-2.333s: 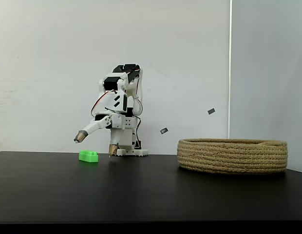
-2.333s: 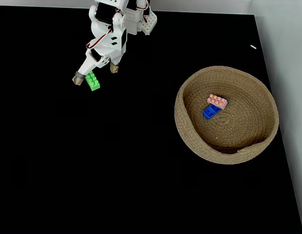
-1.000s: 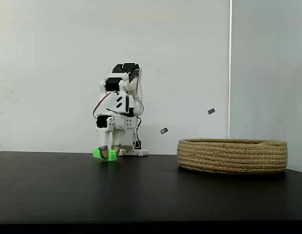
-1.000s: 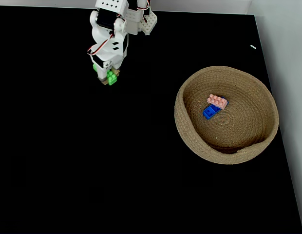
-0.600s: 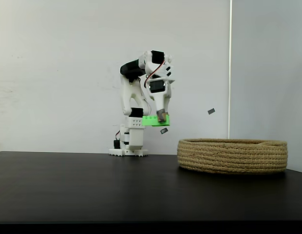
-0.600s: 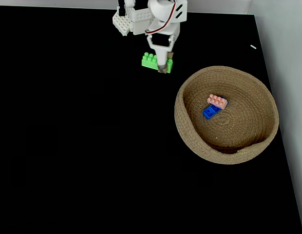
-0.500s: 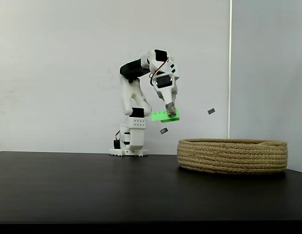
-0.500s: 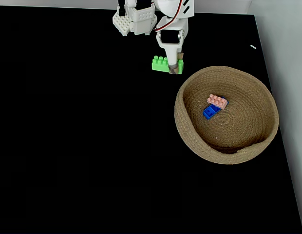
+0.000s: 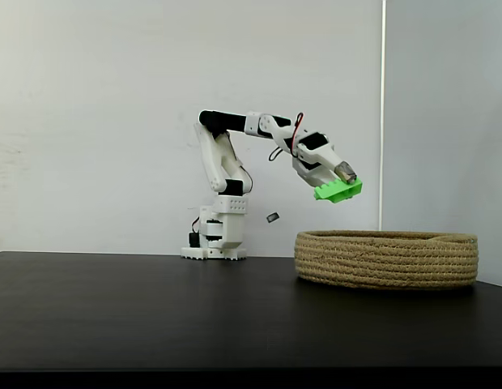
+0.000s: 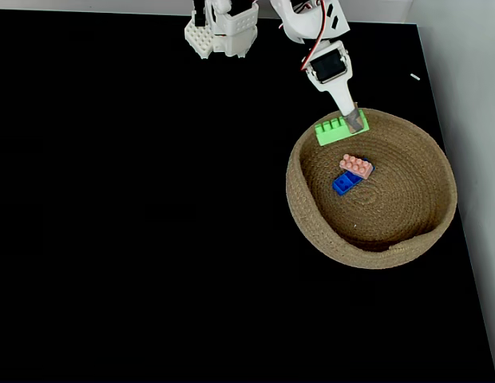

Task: Place the lego blocks in the tray

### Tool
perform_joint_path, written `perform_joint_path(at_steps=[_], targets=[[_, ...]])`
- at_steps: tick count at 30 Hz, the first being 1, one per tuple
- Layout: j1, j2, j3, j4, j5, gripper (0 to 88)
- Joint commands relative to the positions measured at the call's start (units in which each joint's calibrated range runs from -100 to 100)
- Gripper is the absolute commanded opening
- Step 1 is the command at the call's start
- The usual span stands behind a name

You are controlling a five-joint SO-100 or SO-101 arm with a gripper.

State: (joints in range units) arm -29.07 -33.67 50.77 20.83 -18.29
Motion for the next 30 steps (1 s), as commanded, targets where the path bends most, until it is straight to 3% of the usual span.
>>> perform_joint_path(at_steps=[1,8,13,19,23,30], targets=[[-2.92,-3.56,4.9,-15.62,2.78,1.9],[-4.65,0.05,4.81,-15.96,-0.44,26.3],[-4.23,0.31,5.27,-15.87,-0.68,29.4],[-0.52,-5.62,5.63,-6.29,-0.1,16.7],[6.81,-12.76,7.0,1.04,2.2,0.2],[20.42,-31.93,11.56,15.2,10.21,0.2]])
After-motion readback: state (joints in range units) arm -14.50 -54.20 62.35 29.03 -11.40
